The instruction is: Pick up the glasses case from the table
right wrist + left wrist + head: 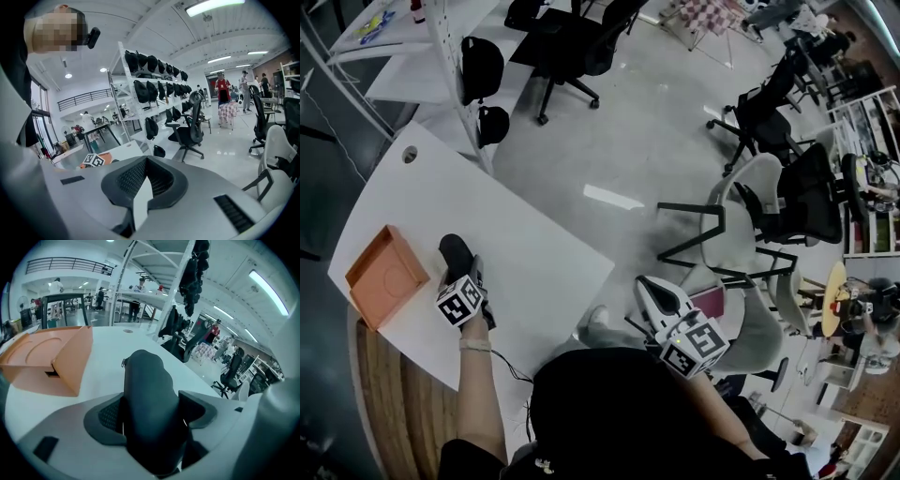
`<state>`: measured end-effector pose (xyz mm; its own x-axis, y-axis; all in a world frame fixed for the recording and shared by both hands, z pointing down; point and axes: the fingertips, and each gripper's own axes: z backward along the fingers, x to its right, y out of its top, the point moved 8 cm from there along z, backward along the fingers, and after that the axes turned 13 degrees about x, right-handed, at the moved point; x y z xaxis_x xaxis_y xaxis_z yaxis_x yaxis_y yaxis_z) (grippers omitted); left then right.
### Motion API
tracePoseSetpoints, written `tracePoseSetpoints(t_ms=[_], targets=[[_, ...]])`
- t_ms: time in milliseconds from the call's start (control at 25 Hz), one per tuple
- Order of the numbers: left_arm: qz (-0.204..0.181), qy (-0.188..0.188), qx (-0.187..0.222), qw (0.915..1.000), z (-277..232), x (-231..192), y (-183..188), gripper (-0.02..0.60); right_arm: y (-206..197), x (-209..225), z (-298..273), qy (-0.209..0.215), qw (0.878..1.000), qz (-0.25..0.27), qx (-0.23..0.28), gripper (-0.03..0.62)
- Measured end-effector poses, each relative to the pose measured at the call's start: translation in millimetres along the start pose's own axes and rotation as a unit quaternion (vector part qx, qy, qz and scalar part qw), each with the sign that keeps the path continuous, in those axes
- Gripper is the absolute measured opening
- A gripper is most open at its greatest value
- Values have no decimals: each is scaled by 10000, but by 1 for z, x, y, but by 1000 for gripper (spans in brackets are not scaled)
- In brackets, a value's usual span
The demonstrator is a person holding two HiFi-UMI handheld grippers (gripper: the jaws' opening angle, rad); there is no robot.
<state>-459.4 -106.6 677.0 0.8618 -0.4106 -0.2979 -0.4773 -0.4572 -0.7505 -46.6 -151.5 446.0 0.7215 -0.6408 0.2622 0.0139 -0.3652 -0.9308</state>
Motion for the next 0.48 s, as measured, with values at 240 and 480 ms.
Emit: tracePoseSetpoints(t_ms=[240,480], targets=[[-416,-751,190,9961,24,60,11,364,1,11,19,24,9997,-127,227,26],[-1078,-1443,298,9832,56,135,20,364,6,31,52,-47,9983,-254,514,26]])
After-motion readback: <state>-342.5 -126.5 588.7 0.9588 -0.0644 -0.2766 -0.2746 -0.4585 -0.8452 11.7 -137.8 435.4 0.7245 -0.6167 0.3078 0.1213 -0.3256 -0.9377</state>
